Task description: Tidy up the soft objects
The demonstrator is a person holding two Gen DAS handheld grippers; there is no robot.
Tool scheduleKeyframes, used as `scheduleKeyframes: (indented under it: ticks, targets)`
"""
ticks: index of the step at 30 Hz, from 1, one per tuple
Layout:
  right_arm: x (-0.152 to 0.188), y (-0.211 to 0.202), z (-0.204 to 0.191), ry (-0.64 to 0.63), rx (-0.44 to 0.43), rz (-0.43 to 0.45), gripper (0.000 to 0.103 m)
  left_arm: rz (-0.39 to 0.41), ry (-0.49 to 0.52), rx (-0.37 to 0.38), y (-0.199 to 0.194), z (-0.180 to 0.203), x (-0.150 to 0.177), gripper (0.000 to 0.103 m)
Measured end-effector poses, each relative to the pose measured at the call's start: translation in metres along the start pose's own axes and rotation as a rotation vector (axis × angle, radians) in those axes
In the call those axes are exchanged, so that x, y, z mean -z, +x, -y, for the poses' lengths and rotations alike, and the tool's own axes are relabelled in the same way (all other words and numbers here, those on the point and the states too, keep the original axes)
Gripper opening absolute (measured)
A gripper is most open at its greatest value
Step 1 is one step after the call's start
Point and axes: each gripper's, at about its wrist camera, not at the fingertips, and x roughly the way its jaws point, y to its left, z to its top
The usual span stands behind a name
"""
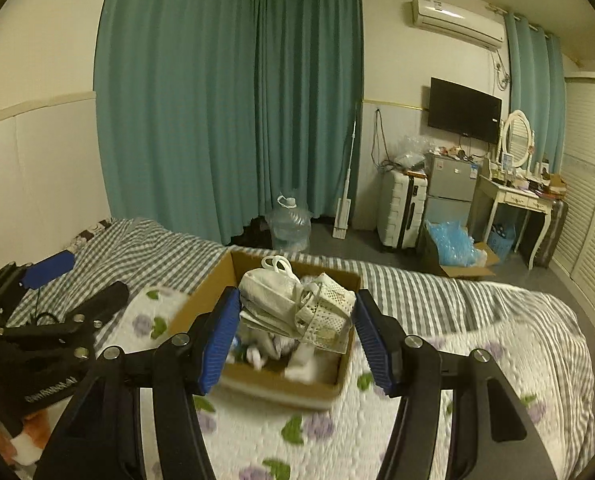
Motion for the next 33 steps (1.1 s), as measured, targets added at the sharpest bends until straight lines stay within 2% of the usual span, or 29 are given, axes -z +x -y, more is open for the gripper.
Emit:
scheduleKeyframes:
  ticks: [5,12,13,15,17,21,24,30,33]
  targets:
    - [-0.008,0.061,0.003,-0.017,0.009,-0.043,0.058,-0.052,0.027,0.023,0.064,0.009,0.006,0.083]
    - [0.02,0.153,0.025,0.01,0.014,-0.161,0.06,-0.11,0.08,0.011,0.121,0.017,0.028,0.083]
    - [0.025,0.162,0.029,0.017,0.017,-0.168,0.064,-0.114,0.077,0.01,0.125,0.017,0.031,0.083]
    - [0.029,0.171,0.035,0.028,0.029,-0.154,0.091,-0.114,0.078,0.017,0.13,0.017,0.036,0.083]
    - [0.032,0.174,0.039,0.049,0.027,-0.136,0.091,-0.111,0.081,0.027,0.129,0.018,0.038,0.083]
    - [0.028,0.165,0.04,0.051,0.031,-0.11,0.091,-0.094,0.095,0.02,0.11,0.022,0.03,0.083]
    - [0.017,0.141,0.04,0.06,0.043,-0.087,0.091,-0.056,0.081,0.019,0.079,0.023,0.013,0.083]
    - [-0.028,0.049,0.041,0.062,0.072,0.014,0.091,0.111,0.066,-0.019,-0.021,0.014,-0.036,0.083]
    - [-0.052,-0.009,0.036,0.055,0.074,0.083,0.097,0.207,0.041,-0.025,-0.076,0.006,-0.056,0.083]
